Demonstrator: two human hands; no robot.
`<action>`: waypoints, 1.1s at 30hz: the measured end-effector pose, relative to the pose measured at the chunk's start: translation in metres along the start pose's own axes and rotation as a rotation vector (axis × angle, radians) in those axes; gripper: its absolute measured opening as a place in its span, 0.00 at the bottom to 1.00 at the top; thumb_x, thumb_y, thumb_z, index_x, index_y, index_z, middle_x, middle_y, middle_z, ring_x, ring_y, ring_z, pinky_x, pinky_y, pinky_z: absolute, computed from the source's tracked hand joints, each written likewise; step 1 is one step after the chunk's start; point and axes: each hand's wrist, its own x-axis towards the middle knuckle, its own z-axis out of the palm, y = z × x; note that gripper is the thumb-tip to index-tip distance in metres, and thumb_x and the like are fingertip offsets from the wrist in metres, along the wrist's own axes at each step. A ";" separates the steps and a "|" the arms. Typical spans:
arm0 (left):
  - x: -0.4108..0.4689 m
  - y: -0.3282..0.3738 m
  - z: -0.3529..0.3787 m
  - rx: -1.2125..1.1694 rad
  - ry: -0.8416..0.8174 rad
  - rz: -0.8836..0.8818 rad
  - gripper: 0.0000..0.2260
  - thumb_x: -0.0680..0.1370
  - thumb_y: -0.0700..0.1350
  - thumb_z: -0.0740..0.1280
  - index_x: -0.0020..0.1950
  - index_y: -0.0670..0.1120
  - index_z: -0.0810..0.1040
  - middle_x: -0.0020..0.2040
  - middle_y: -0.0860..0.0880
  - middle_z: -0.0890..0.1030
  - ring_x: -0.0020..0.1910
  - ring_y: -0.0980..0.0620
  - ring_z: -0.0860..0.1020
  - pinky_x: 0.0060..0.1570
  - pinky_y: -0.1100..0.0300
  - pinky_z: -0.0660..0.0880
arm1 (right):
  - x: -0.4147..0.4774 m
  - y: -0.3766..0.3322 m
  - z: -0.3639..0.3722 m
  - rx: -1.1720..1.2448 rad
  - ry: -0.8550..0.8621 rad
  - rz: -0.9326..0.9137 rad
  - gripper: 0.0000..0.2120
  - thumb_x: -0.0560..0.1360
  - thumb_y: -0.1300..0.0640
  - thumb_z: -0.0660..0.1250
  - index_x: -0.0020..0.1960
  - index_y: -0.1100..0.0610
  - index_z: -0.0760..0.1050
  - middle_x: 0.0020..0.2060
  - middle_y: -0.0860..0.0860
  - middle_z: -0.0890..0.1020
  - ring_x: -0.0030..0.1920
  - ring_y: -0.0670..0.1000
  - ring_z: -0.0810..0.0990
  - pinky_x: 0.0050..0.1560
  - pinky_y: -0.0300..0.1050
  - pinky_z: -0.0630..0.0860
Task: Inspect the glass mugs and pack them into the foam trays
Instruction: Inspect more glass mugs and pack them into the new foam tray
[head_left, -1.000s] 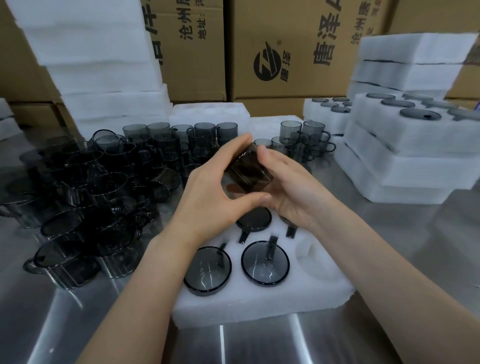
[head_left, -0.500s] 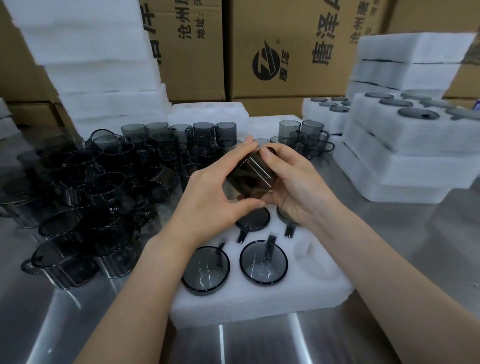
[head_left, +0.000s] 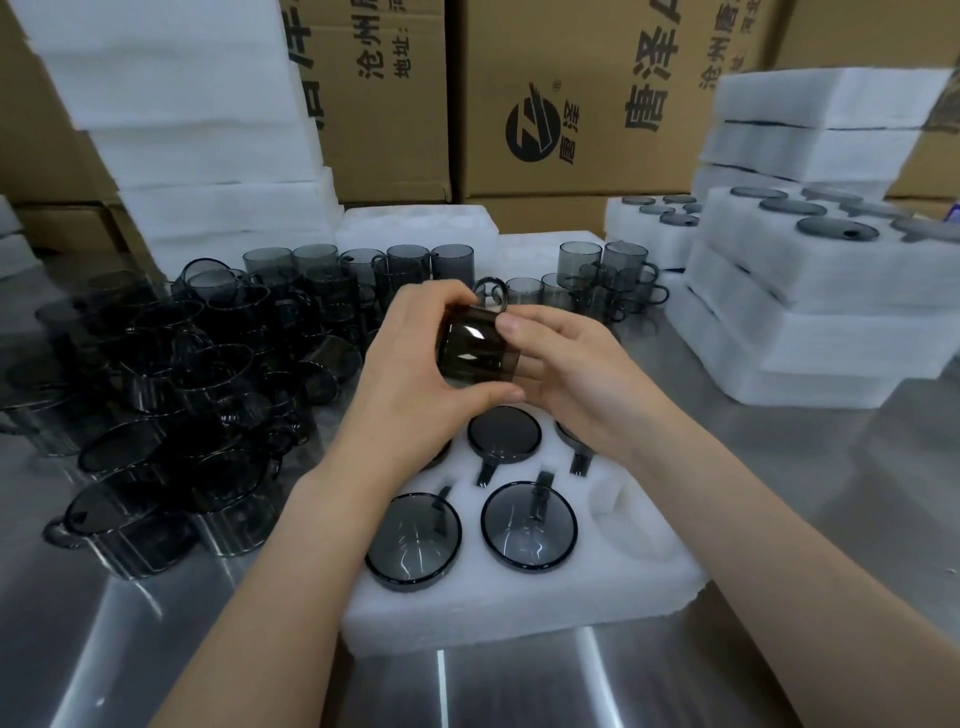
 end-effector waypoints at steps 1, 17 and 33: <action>0.000 -0.001 0.000 0.031 -0.020 -0.001 0.31 0.62 0.48 0.82 0.62 0.52 0.74 0.56 0.53 0.72 0.54 0.66 0.71 0.54 0.78 0.64 | -0.001 0.001 0.001 -0.049 0.021 -0.014 0.09 0.77 0.58 0.67 0.56 0.60 0.80 0.48 0.57 0.85 0.47 0.54 0.85 0.39 0.44 0.80; 0.001 0.001 -0.001 -0.043 -0.095 -0.012 0.25 0.72 0.45 0.75 0.68 0.55 0.74 0.71 0.49 0.73 0.70 0.61 0.67 0.68 0.75 0.59 | -0.003 0.001 0.001 -0.085 0.094 -0.032 0.11 0.79 0.55 0.67 0.56 0.61 0.81 0.51 0.62 0.84 0.48 0.58 0.85 0.42 0.50 0.82; -0.002 0.004 -0.002 -0.297 0.066 -0.076 0.14 0.77 0.48 0.67 0.62 0.51 0.73 0.59 0.60 0.79 0.61 0.62 0.77 0.62 0.62 0.74 | -0.003 -0.002 0.001 -0.017 0.169 -0.010 0.11 0.76 0.58 0.70 0.56 0.63 0.78 0.52 0.64 0.82 0.47 0.59 0.85 0.38 0.50 0.82</action>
